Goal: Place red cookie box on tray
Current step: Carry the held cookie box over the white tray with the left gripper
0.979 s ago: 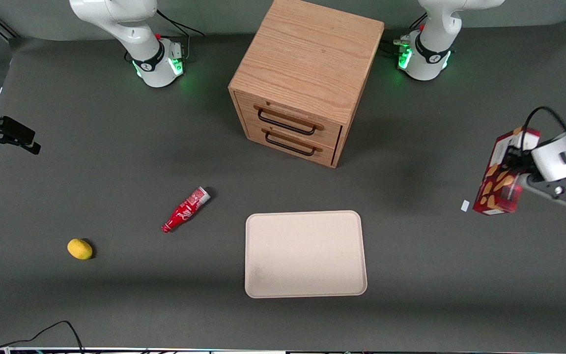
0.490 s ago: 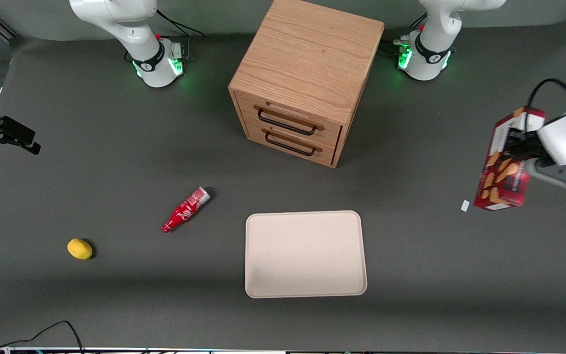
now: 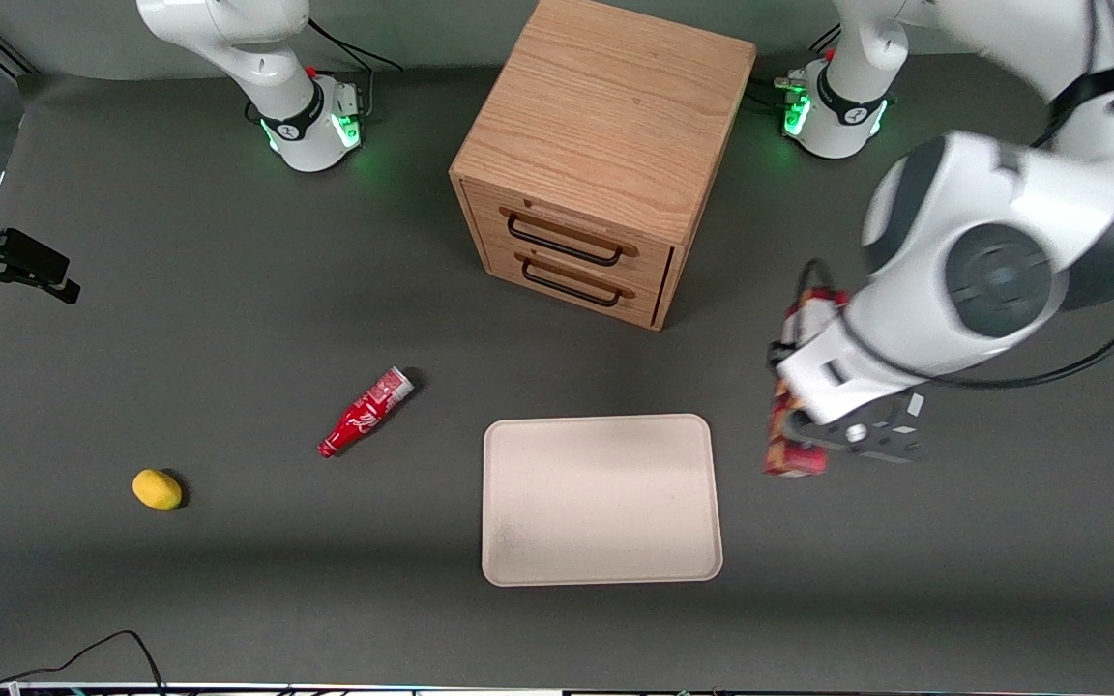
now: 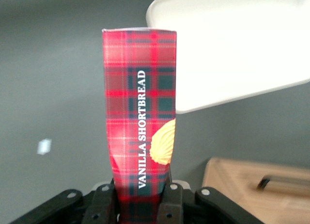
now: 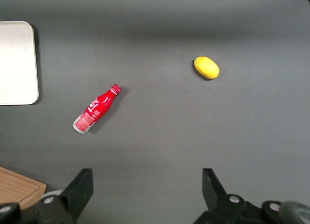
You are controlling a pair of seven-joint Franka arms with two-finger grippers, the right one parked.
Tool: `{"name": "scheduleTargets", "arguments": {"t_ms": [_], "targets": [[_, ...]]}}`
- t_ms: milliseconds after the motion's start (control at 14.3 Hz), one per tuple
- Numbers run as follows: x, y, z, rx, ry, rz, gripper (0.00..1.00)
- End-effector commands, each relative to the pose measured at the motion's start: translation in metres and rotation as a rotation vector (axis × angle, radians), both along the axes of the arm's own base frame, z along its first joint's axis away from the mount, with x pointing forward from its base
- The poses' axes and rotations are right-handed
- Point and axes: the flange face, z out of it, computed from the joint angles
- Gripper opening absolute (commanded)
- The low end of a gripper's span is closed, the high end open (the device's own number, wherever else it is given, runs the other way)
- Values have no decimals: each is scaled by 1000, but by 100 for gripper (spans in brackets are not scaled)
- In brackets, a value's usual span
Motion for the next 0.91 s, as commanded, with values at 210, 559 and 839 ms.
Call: {"name": "scheduleTargets", "arguments": {"t_ms": [210, 559, 839], "targets": [[30, -78, -93, -73, -107, 137, 0], [46, -76, -169, -9, -142, 116, 0], [49, -76, -208, 6, -150, 111, 0]]}}
